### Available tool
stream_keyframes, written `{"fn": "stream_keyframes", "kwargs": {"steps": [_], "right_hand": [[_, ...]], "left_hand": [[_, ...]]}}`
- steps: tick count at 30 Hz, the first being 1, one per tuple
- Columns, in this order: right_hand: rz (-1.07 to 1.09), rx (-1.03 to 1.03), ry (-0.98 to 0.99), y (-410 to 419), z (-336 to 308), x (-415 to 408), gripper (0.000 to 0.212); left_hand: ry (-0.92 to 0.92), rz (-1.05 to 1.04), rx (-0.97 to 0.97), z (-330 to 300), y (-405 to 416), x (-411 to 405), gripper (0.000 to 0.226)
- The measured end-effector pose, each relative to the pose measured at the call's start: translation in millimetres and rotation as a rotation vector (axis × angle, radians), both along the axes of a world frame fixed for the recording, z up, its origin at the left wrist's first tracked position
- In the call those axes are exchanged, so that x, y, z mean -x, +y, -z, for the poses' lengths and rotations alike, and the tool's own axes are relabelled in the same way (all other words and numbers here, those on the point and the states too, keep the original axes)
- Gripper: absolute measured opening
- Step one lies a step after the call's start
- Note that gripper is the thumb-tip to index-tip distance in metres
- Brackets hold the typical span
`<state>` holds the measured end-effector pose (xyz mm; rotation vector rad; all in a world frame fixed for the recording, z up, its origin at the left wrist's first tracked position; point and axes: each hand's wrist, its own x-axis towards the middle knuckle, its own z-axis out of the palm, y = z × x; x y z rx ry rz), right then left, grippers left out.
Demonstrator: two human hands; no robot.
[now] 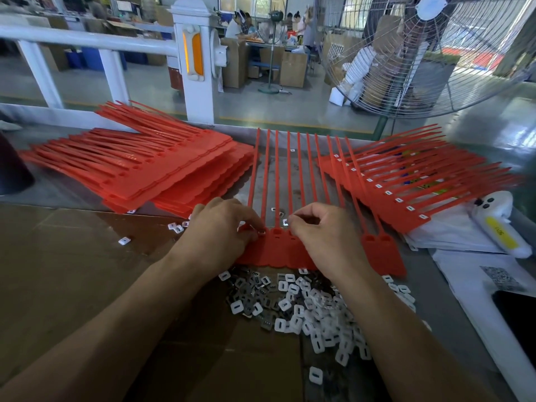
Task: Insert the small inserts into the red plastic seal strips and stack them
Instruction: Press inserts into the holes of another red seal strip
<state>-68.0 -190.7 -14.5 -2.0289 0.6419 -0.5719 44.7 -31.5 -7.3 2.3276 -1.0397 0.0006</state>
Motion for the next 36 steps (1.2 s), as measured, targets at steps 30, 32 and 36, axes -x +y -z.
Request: {"fn": "stream_keyframes", "kwargs": {"steps": [30, 32, 36], "right_hand": [[-0.013, 0.225, 0.165, 3, 6, -14, 0.009], [-0.019, 0.226, 0.153, 4, 6, -13, 0.008], [-0.05, 0.228, 0.126, 4, 4, -8, 0.012]], "left_hand": [[0.022, -0.06, -0.057, 2, 3, 3, 0.028], [0.021, -0.061, -0.061, 3, 3, 2, 0.028], [0.018, -0.057, -0.066, 2, 2, 2, 0.028]]}}
